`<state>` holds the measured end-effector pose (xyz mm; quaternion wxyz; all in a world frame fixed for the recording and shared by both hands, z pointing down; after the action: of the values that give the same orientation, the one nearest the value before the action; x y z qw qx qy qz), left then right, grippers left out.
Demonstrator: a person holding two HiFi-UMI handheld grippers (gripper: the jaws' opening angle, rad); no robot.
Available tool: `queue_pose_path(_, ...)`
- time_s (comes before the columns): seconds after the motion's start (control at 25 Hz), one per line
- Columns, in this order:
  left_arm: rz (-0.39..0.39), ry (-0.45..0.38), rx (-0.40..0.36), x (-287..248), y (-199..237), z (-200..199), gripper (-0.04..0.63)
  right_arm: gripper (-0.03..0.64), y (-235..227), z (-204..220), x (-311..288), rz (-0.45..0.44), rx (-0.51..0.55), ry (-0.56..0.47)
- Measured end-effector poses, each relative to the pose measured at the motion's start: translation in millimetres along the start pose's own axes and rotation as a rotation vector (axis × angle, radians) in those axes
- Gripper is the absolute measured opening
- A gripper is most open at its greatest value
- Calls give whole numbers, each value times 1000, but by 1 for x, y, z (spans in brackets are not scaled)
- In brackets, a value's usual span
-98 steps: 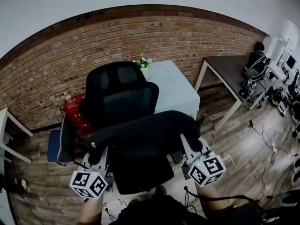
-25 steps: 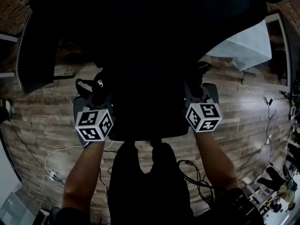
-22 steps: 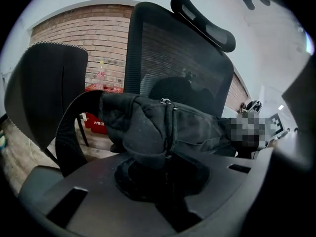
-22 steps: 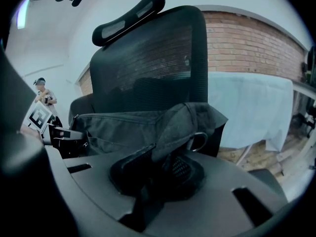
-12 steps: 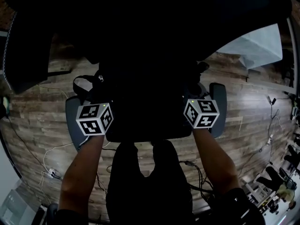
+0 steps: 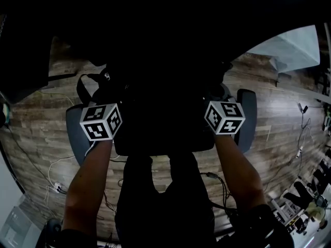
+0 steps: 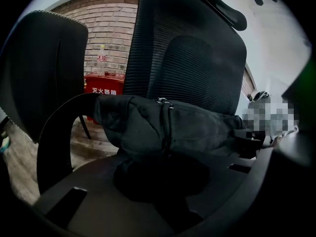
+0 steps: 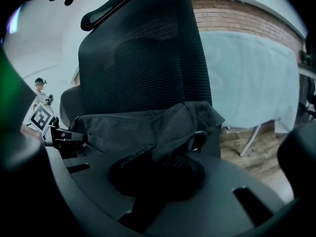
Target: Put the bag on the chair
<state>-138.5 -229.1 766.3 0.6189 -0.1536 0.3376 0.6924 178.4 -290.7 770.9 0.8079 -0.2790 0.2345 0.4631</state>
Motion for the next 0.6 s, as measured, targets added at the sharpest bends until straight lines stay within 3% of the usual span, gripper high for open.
queue_pose_path(0.4,-36,-25,19,-14,13,5,84,80,-5,3,-17,7,-17,-7)
queue_pose_path(0.6,-45,-33,-13,-22,16,7,94,92,-9,5,-25,6,-22,-1)
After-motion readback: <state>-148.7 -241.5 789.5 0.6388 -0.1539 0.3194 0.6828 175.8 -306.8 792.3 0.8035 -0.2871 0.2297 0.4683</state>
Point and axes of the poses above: the fingertips, and each gripper's own axes: x backward along the fingers, y to its left, z out of its underside, the point moved 5 cm from there along x, backward along the fingers, and after that the axes turned 1 degree about -x, right-handed, at the moved point
